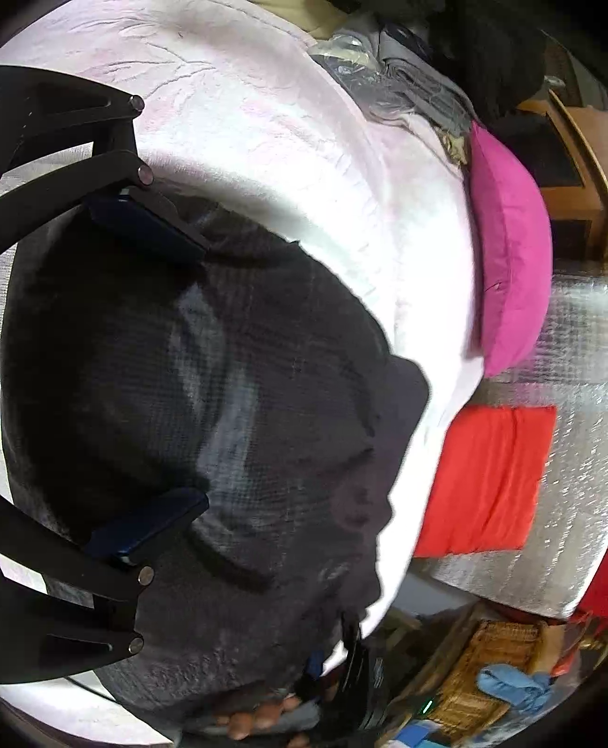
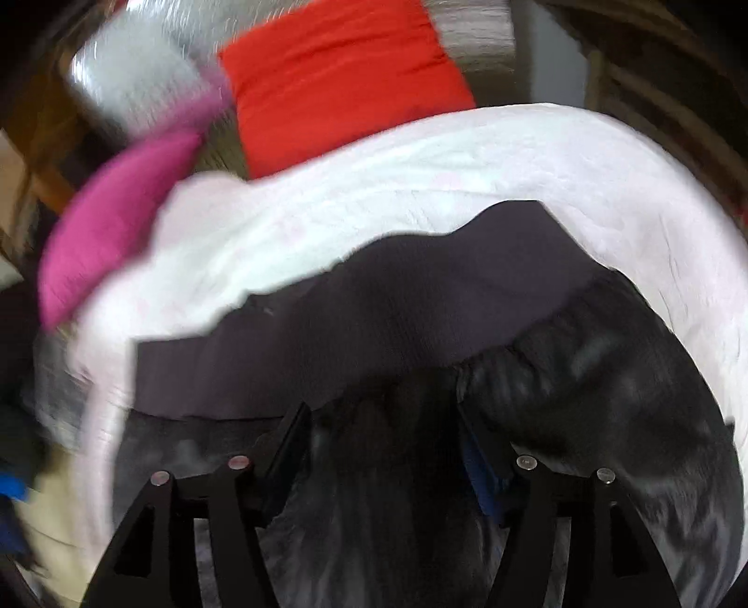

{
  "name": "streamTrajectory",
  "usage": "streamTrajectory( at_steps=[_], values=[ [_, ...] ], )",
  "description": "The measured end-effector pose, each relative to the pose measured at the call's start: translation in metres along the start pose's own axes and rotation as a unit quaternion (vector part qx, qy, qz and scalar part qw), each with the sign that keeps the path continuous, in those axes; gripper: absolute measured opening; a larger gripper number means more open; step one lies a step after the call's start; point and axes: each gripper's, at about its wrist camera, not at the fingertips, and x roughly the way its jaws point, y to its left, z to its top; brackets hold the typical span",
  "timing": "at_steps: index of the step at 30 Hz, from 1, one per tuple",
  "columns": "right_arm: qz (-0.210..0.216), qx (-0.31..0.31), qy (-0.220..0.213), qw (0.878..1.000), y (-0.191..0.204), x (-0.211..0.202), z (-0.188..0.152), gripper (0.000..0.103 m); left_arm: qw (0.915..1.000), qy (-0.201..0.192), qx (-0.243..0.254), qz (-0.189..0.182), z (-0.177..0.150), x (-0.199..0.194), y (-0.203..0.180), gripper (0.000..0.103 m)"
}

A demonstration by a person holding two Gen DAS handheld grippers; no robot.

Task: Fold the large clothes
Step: 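Press and smooth the folded jacket with both tools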

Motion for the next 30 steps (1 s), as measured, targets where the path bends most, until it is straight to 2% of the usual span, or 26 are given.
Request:
streamTrajectory(
  at_steps=[3,5,7,9,11,14,16,18,20,24,27,30],
  values=[
    [0.022,0.006,-0.046,0.999,-0.022,-0.049,-0.015,0.075,0.9996,-0.026,-0.007,0.008,0.004,-0.013,0.004,0.097],
    [0.023,0.011,-0.066,0.998,-0.043,-0.079,-0.032,0.075,0.9988,-0.041,-0.009,0.024,0.007,-0.019,0.009,0.097],
    [0.035,0.012,-0.063,0.997,-0.057,-0.097,-0.045,0.075,0.9972,-0.054,-0.010,0.051,0.008,-0.024,0.013,0.097],
    [0.040,0.019,-0.072,0.996,-0.078,-0.117,-0.070,0.075,0.9964,-0.053,-0.002,0.067,0.007,-0.022,0.014,0.097],
    [0.053,0.021,-0.073,0.996,-0.091,-0.128,-0.088,0.074,0.9961,-0.031,0.003,0.083,0.004,-0.013,0.015,0.097],
    [0.048,0.027,-0.066,0.996,-0.099,-0.122,-0.102,0.072,0.9963,0.001,0.006,0.085,-0.002,0.001,0.015,0.097],
    [0.013,0.021,-0.045,0.999,-0.097,-0.099,-0.103,0.059,0.9958,0.010,0.011,0.090,-0.004,0.006,0.014,0.097],
    [-0.019,0.006,-0.030,0.999,-0.106,-0.076,-0.105,0.052,0.9952,0.013,0.016,0.096,-0.006,0.011,0.013,0.099],
    [-0.016,0.009,-0.038,0.999,-0.113,-0.072,-0.107,0.046,0.9948,0.019,0.014,0.099,-0.007,0.018,0.014,0.102],
    [-0.006,0.028,-0.037,0.999,-0.117,-0.083,-0.104,0.046,0.9948,0.037,-0.021,0.093,-0.004,0.021,0.020,0.102],
    [0.014,0.029,-0.053,0.998,-0.112,-0.104,-0.105,0.051,0.9944,0.019,-0.019,0.102,-0.001,0.004,0.013,0.102],
    [0.025,0.006,-0.095,0.995,-0.090,-0.123,-0.103,0.072,0.9950,-0.035,0.002,0.093,0.001,-0.025,0.001,0.102]
  ],
)
